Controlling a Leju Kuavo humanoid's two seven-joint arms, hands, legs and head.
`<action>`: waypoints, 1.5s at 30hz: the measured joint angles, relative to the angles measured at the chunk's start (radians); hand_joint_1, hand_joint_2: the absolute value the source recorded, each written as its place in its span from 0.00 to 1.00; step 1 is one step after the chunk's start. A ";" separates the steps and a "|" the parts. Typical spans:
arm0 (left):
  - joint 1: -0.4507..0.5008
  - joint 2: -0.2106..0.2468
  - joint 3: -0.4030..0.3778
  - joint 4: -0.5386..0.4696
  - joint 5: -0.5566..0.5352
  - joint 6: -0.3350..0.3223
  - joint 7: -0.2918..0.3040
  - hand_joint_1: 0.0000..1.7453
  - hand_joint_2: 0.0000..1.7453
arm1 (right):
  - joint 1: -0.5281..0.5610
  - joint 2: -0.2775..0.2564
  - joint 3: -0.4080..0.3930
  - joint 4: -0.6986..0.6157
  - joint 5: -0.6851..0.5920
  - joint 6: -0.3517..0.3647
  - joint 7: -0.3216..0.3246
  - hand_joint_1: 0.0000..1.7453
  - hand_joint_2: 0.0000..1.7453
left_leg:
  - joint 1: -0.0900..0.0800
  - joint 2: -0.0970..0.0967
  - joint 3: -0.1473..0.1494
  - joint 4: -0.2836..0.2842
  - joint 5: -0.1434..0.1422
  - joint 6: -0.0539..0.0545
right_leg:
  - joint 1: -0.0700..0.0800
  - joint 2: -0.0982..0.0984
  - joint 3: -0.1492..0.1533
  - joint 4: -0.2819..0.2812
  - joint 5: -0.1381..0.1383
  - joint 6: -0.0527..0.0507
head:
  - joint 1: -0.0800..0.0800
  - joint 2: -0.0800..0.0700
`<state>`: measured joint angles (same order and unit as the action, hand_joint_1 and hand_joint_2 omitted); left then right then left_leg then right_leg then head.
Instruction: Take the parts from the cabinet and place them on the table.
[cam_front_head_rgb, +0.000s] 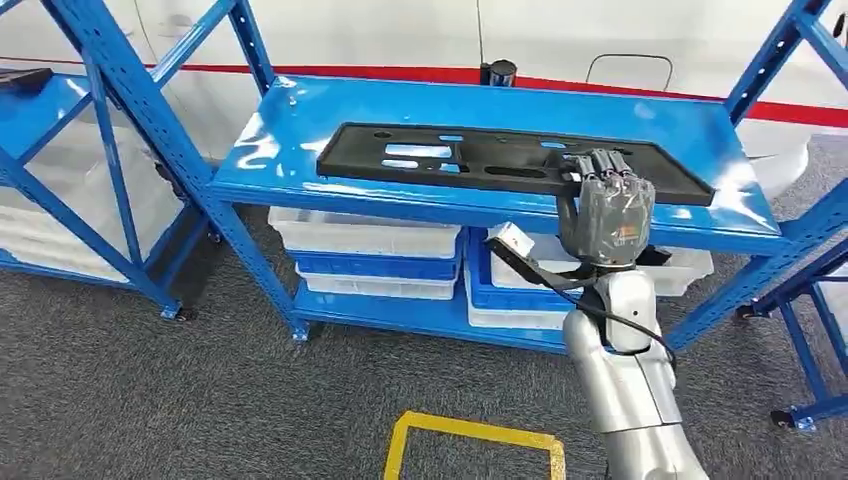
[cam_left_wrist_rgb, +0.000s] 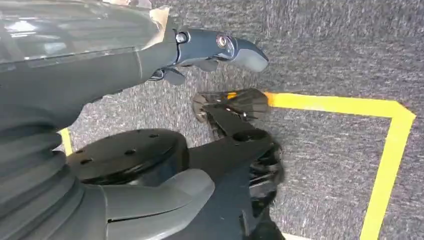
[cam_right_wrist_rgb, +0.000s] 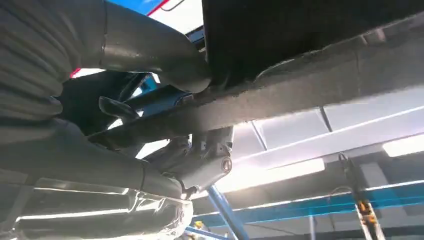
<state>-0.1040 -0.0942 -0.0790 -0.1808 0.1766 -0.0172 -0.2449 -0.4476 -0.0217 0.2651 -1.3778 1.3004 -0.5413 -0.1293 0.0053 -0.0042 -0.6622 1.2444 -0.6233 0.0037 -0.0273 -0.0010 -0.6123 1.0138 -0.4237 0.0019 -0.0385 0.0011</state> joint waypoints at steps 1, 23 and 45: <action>0.001 0.000 0.001 0.000 0.001 0.002 0.000 0.00 1.00 | 0.010 0.000 0.007 -0.007 -0.002 -0.002 -0.001 1.00 1.00 | 0.003 0.000 -0.019 0.053 -0.018 -0.003 | 0.002 -0.001 -0.007 0.000 0.005 -0.003 | -0.002 0.000; 0.011 -0.004 0.026 0.000 0.023 0.006 -0.023 0.00 1.00 | 0.055 -0.018 0.057 -0.048 -0.063 -0.015 -0.028 1.00 1.00 | -0.014 0.004 0.033 -0.248 0.230 0.039 | 0.015 0.001 0.112 -0.021 -0.085 0.039 | 0.004 0.000; 0.004 -0.002 0.036 0.000 0.012 0.008 -0.019 0.00 1.00 | 0.068 -0.021 0.059 -0.042 -0.065 -0.027 -0.029 1.00 1.00 | -0.001 0.007 0.117 -0.267 0.171 0.063 | 0.001 -0.002 -0.066 0.160 -0.110 0.031 | 0.003 0.000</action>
<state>-0.1003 -0.0958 -0.0427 -0.1808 0.1884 -0.0092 -0.2644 -0.3799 -0.0431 0.3239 -1.4202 1.2356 -0.5684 -0.1587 0.0043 0.0024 -0.5451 0.9772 -0.4523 0.0663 -0.0263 -0.0033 -0.6787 1.1735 -0.5341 0.0329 -0.0351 0.0011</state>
